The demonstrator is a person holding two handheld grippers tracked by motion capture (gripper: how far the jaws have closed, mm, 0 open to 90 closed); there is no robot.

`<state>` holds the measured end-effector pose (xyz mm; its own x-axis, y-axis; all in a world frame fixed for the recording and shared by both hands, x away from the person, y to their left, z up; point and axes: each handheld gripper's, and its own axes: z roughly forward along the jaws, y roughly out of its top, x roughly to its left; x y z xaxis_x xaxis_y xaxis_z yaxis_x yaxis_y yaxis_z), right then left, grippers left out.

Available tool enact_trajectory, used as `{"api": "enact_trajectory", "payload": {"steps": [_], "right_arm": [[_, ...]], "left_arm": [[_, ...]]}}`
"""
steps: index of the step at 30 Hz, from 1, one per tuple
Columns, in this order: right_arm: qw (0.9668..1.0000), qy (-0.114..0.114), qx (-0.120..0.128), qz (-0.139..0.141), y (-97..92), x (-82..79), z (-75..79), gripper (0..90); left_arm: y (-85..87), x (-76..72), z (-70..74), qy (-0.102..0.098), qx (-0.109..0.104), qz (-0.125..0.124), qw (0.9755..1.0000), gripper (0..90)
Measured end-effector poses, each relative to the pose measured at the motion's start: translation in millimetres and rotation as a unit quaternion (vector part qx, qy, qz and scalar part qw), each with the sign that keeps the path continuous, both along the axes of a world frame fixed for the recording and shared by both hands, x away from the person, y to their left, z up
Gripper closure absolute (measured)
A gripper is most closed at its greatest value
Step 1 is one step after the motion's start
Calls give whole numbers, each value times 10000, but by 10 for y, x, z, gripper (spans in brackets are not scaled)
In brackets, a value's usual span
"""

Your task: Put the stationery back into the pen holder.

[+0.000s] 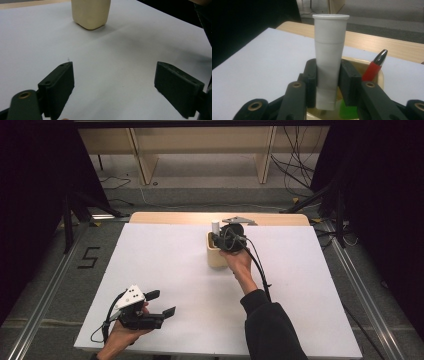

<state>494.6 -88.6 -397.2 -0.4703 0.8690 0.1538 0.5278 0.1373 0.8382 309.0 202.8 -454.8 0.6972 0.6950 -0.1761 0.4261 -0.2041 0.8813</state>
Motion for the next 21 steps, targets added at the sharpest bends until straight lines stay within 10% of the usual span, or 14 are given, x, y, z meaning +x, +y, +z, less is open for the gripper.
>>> {"api": "enact_trajectory", "payload": {"steps": [7,21], "right_arm": [[9998,-14,-15,-175,-3,-33,57,429],[9979,-493,118,402,-268,-363,324,365]], "left_arm": [[-5,7,-14,46,53,4,10000,160],[-9,13,-24,106,31,-14,9999,159]]}}
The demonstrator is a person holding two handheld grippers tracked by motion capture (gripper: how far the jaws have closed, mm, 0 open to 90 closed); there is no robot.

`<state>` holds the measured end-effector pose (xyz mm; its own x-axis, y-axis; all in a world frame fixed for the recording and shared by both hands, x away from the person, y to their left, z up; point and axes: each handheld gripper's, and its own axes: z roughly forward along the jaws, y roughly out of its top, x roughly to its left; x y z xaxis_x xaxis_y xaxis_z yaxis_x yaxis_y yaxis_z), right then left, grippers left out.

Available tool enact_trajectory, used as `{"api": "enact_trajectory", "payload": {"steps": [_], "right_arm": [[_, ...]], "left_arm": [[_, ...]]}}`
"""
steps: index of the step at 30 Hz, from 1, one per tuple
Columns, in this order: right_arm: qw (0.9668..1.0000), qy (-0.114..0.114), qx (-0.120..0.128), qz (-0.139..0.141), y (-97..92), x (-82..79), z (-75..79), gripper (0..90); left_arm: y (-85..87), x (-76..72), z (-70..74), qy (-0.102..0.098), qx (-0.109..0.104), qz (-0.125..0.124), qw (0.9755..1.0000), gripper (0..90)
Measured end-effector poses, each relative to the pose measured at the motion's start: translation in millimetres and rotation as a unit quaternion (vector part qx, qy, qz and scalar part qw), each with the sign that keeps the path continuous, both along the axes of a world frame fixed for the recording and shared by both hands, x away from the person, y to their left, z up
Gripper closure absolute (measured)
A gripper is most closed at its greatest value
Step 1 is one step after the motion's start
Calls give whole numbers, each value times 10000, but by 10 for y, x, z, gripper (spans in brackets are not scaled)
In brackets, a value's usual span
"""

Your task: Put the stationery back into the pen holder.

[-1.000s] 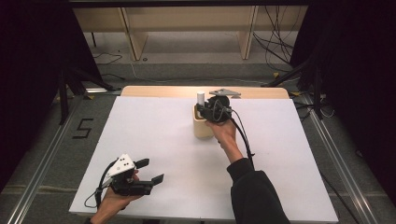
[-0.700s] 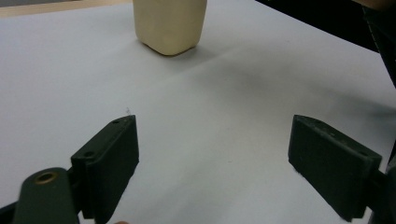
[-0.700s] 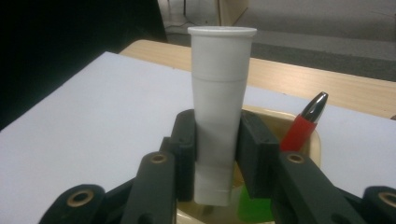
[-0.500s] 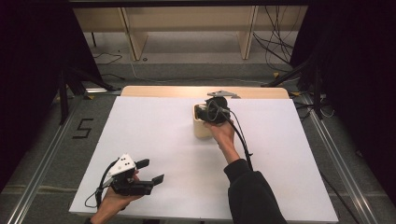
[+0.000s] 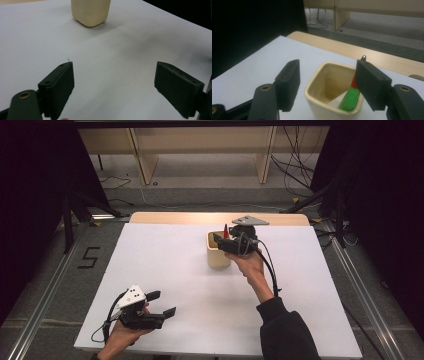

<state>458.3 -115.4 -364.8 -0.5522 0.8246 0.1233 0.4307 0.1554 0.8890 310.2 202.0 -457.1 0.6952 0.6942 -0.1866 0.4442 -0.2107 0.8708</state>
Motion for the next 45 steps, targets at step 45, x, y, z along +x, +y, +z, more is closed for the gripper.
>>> {"api": "enact_trajectory", "payload": {"steps": [45], "right_arm": [[9958,-36,232,890,-646,-1138,-440,273]], "left_arm": [[12,-3,5,31,-247,-108,9996,159]]}}
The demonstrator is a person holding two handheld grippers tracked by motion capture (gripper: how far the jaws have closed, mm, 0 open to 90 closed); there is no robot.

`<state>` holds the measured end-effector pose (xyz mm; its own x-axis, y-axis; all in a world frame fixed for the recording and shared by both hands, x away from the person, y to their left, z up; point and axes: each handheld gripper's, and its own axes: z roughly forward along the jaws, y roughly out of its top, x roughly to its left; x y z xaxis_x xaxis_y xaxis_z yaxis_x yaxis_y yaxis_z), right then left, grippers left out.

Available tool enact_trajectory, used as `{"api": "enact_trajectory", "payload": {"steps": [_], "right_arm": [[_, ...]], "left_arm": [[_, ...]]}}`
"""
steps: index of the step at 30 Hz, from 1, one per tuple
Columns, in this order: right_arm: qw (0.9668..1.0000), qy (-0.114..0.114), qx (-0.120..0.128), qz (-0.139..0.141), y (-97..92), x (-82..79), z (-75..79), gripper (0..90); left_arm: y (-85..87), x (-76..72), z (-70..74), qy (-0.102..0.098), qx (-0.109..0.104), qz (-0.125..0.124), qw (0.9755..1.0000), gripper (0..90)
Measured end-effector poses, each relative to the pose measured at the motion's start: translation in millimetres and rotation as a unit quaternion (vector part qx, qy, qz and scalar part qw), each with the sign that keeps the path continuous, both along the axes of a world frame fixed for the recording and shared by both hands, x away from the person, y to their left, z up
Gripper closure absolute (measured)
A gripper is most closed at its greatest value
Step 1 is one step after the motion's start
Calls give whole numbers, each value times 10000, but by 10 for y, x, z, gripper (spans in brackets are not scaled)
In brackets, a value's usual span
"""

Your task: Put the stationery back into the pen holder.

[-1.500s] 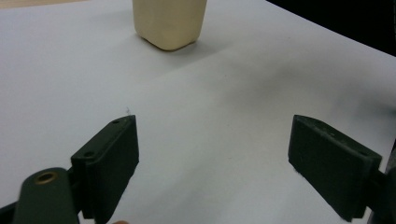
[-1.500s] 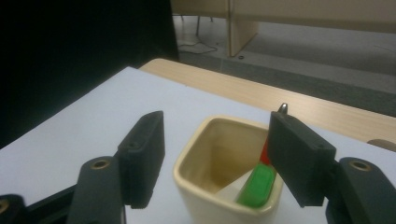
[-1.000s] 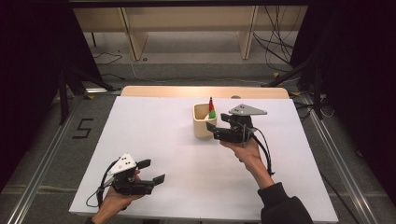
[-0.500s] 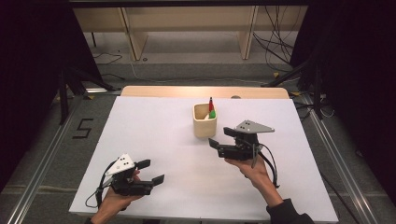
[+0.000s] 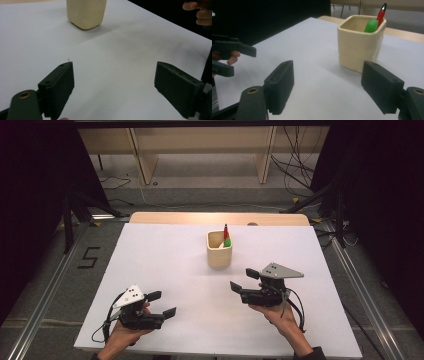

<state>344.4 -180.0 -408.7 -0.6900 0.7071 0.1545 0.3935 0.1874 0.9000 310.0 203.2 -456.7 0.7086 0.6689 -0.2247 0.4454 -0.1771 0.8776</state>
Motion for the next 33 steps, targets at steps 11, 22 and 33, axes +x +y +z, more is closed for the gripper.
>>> {"api": "enact_trajectory", "payload": {"steps": [11,22,33], "right_arm": [[10000,65,24,-69,-164,-160,-167,271],[10000,43,-14,-89,-238,-308,-265,271],[9998,-50,-148,-115,-311,-494,-357,231]], "left_arm": [[-4,3,-4,9,0,-6,10000,159],[2,0,6,0,-62,-30,10000,159],[-3,-7,7,3,-79,-83,9999,159]]}}
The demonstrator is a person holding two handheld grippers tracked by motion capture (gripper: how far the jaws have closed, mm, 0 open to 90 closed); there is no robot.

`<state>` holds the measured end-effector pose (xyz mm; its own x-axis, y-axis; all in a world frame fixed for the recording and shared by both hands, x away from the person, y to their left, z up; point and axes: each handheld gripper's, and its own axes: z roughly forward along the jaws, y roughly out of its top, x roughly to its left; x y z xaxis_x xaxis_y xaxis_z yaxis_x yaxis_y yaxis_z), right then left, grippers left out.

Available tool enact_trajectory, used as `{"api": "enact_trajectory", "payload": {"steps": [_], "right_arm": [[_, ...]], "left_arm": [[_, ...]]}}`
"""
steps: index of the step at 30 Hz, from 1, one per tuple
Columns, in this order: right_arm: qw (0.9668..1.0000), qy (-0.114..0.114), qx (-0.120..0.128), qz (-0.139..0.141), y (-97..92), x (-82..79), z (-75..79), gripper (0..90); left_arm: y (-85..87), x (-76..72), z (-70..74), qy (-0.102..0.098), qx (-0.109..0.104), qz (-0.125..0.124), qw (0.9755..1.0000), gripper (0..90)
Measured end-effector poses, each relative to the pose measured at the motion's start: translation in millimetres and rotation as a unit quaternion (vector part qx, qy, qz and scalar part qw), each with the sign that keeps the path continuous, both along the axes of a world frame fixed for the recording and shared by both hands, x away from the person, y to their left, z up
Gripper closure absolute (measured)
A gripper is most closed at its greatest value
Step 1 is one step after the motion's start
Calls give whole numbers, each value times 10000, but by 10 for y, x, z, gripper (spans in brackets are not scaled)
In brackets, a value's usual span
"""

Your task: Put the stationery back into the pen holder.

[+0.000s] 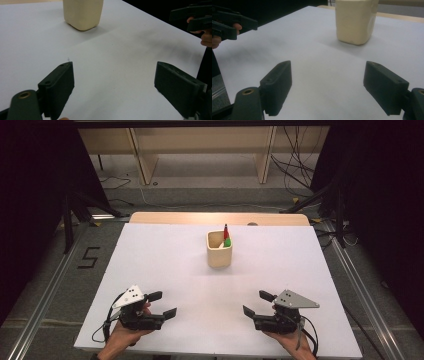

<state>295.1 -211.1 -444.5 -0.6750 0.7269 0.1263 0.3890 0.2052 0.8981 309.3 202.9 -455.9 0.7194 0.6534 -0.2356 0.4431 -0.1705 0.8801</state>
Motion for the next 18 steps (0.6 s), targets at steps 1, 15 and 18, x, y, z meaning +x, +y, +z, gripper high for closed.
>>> {"api": "enact_trajectory", "payload": {"steps": [1,15,18], "right_arm": [[10000,-16,10,-16,-7,-8,-2,228],[10000,44,2,-68,-85,-104,-93,199],[10000,32,-23,-74,-85,-104,-95,199]], "left_arm": [[-1,0,-1,1,-2,-1,10000,159],[-14,-13,-3,-32,-52,-115,9999,159],[-11,-11,-3,-44,-43,-110,9999,159]]}}
